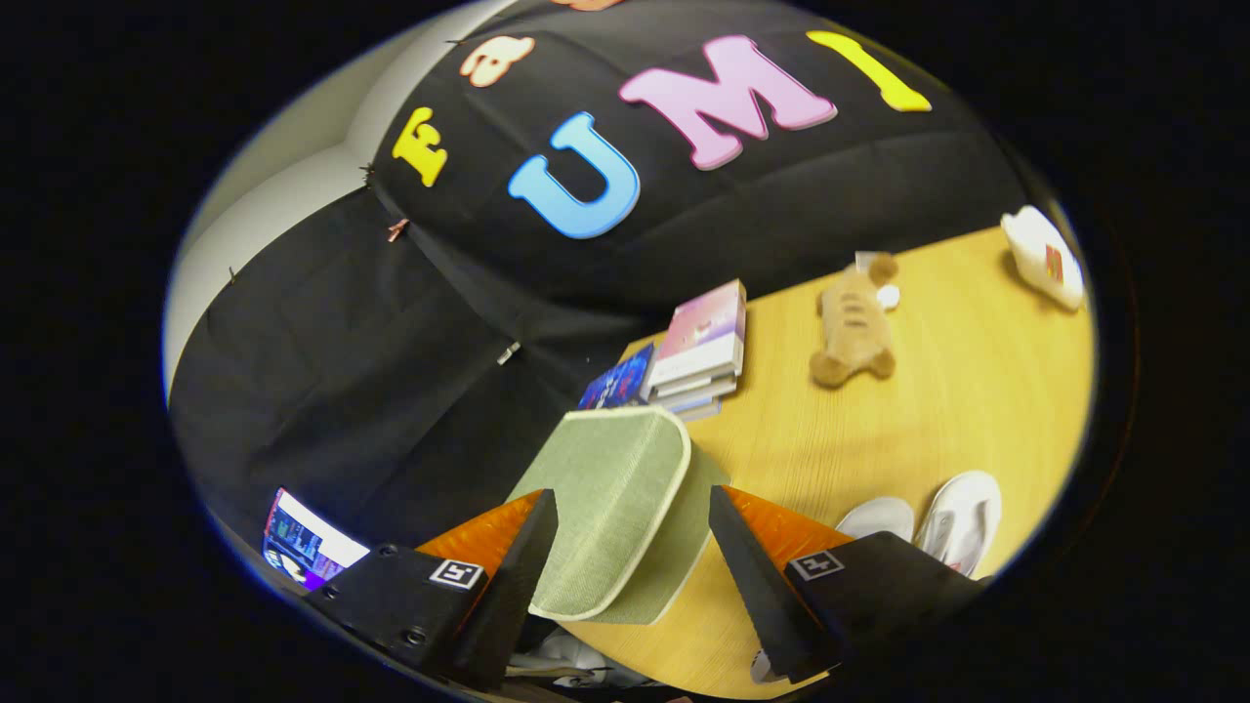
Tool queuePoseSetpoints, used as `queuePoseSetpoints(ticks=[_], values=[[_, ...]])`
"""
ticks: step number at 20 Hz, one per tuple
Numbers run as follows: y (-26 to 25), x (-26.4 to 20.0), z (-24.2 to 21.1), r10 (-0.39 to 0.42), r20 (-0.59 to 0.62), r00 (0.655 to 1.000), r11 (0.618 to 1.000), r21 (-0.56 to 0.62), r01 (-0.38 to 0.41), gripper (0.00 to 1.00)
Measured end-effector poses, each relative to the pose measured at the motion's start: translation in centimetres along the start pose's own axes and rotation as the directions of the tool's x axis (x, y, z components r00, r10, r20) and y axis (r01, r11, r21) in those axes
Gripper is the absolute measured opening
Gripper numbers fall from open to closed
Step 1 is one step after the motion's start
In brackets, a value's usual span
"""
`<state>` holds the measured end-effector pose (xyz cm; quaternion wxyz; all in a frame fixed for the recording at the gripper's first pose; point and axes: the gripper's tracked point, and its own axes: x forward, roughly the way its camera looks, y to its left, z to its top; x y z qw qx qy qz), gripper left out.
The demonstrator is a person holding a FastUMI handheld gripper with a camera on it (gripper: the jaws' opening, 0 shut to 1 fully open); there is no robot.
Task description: Open the storage box then place both shoes into the box .Put the left shoe in first, then the right shoe, with the right side of both shoes facing outward in a uniform manner.
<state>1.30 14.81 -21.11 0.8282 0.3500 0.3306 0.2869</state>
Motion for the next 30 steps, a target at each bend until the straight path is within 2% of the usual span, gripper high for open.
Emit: queuePoseSetpoints(ticks=[2, 4, 6, 11, 15, 16, 17, 20, 24, 27, 28, 29, 30], values=[[-0.4, 1.6, -2.5, 0.091, -0.083, 0.992, 0.985, 0.156, -0.078, 0.97], [-0.4, 2.3, -4.4, 0.198, -0.120, 0.973, 0.924, 0.355, -0.144, 0.96], [-0.6, 3.4, -5.1, 0.259, -0.111, 0.959, 0.860, 0.479, -0.177, 0.96], [0.1, 5.9, -6.5, 0.338, -0.101, 0.936, 0.777, 0.592, -0.216, 0.96], [-0.1, 7.4, -5.9, 0.369, -0.037, 0.929, 0.710, 0.657, -0.255, 0.95], [-0.4, 7.6, -5.8, 0.365, -0.024, 0.931, 0.700, 0.666, -0.257, 0.80], [-0.3, 7.7, -5.4, 0.378, -0.008, 0.926, 0.686, 0.674, -0.274, 0.78], [-0.2, 7.7, -5.0, 0.384, 0.007, 0.923, 0.677, 0.678, -0.286, 0.78], [0.2, 8.1, -6.1, 0.354, -0.045, 0.934, 0.703, 0.672, -0.234, 0.78], [1.7, 8.2, -7.2, 0.373, -0.064, 0.926, 0.691, 0.684, -0.232, 0.78], [1.5, 8.1, -7.0, 0.372, -0.067, 0.926, 0.697, 0.679, -0.231, 0.64], [1.5, 7.8, -7.0, 0.376, -0.069, 0.924, 0.704, 0.670, -0.237, 0.64], [1.4, 7.4, -7.0, 0.372, -0.067, 0.926, 0.711, 0.662, -0.238, 0.53]])
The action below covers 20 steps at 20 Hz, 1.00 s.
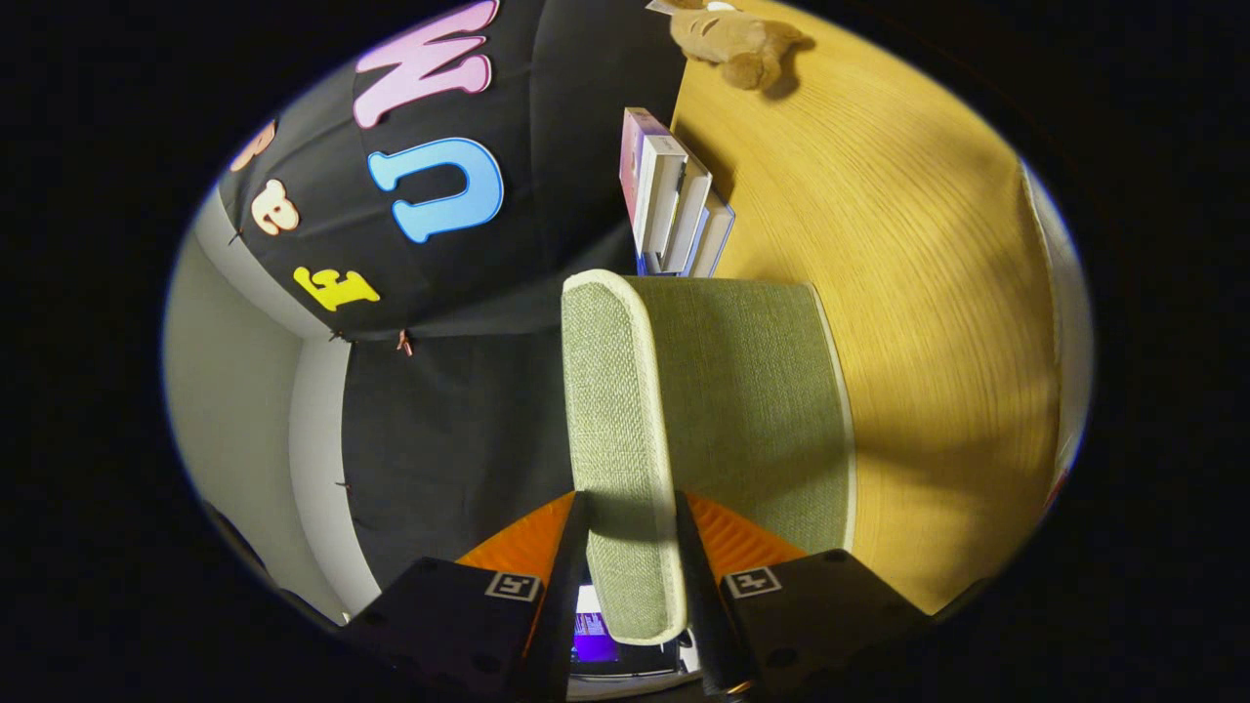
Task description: Open the storage box then place both shoes into the box .Put the left shoe in first, then the right shoe, with the right side of both shoes facing outward in a uniform manner.
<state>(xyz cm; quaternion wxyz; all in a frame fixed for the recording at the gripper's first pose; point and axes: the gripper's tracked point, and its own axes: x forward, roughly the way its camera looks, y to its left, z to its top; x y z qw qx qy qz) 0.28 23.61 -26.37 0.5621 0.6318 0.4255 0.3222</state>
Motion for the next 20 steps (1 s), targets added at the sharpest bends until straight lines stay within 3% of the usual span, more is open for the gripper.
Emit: queuePoseSetpoints(ticks=[2, 4, 11, 20], values=[[1.4, -0.7, 0.5, 0.019, 0.039, 0.999, 1.000, 0.004, -0.019, 0.20], [2.2, -1.0, 0.6, -0.010, 0.068, 0.998, 0.998, -0.068, 0.014, 0.06], [8.4, -0.6, -0.1, -0.110, 0.102, 0.989, 0.965, -0.229, 0.131, 0.05], [20.1, 6.7, -2.1, -0.104, 0.049, 0.993, 0.895, -0.430, 0.115, 0.05]])
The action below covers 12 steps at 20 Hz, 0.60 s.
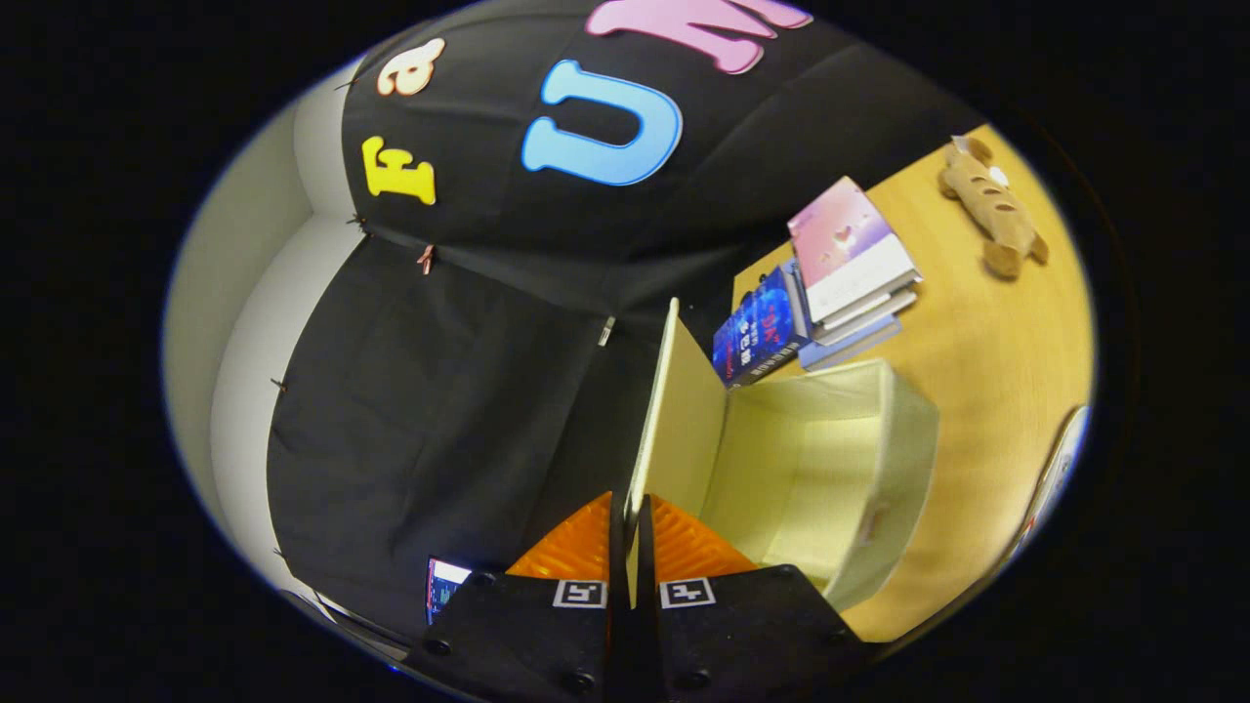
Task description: Open the storage box then place both shoes into the box .Put the left shoe in first, then the right shoe, with the right side of both shoes facing outward in a uniform manner.
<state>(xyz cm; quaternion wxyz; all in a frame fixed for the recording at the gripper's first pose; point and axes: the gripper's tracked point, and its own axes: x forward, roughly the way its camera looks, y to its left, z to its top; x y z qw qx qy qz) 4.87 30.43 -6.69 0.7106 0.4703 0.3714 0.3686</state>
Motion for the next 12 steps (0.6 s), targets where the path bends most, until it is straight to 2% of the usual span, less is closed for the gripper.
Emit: queuePoseSetpoints(ticks=[6, 12], values=[[5.8, 8.1, -2.0, 0.042, -0.063, 0.997, 0.998, -0.037, -0.044, 0.05], [5.4, 16.3, -5.2, 0.035, -0.131, 0.991, 0.999, 0.014, -0.034, 0.05]])
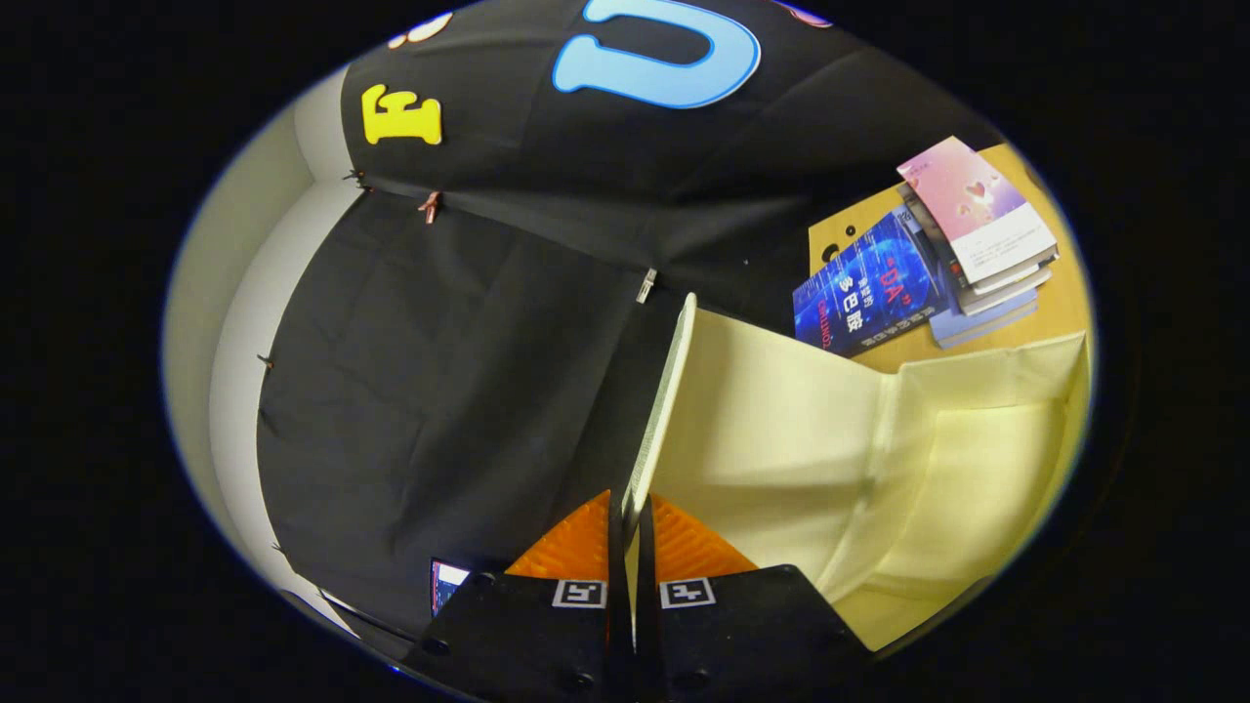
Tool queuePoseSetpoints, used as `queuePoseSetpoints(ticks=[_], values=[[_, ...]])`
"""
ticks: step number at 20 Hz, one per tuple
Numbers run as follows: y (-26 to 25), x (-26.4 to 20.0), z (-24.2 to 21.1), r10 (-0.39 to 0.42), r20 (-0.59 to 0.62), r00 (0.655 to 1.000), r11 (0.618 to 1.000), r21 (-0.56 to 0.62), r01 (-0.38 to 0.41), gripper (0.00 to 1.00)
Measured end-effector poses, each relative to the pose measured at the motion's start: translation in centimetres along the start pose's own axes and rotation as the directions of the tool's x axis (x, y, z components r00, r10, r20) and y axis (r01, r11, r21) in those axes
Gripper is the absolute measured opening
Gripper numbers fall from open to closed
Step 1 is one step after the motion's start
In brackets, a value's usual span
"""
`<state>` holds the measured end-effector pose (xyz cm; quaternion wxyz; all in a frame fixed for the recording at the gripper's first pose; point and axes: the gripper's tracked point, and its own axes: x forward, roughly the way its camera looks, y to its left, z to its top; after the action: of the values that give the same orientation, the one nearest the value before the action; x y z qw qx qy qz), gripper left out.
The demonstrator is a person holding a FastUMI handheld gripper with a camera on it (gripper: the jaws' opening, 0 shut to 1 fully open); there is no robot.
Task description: Open the storage box then place both shoes into the box .Put the left shoe in first, then the right shoe, with the right side of both shoes facing outward in a uniform manner.
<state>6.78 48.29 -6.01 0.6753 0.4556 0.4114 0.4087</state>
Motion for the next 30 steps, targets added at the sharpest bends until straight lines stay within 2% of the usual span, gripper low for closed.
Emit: queuePoseSetpoints(ticks=[3, 9, 10, 11, 14, 16, 20, 24, 27, 30], values=[[-0.7, 2.7, -1.1, -0.019, -0.024, 1.000, 1.000, 0.002, 0.019, 0.06], [-2.4, 3.8, -2.6, -0.066, -0.060, 0.996, 0.997, -0.039, 0.064, 0.21], [-2.7, 3.5, -2.4, -0.072, -0.056, 0.996, 0.997, -0.043, 0.070, 0.31], [-2.8, 3.1, -2.2, -0.072, -0.049, 0.996, 0.997, -0.040, 0.070, 0.34], [-3.0, 0.9, -1.4, -0.071, -0.027, 0.997, 0.996, -0.060, 0.069, 0.63], [-3.8, -1.0, -0.5, -0.098, -0.001, 0.995, 0.991, -0.097, 0.098, 0.79], [-5.9, -7.3, 1.3, -0.174, 0.093, 0.980, 0.969, -0.161, 0.188, 0.85], [-8.2, -14.2, 2.4, -0.258, 0.179, 0.949, 0.940, -0.181, 0.290, 0.85], [-10.9, -20.2, 3.2, -0.357, 0.242, 0.902, 0.899, -0.174, 0.402, 0.85], [-15.1, -27.1, 1.9, -0.505, 0.258, 0.824, 0.822, -0.149, 0.550, 0.85]])
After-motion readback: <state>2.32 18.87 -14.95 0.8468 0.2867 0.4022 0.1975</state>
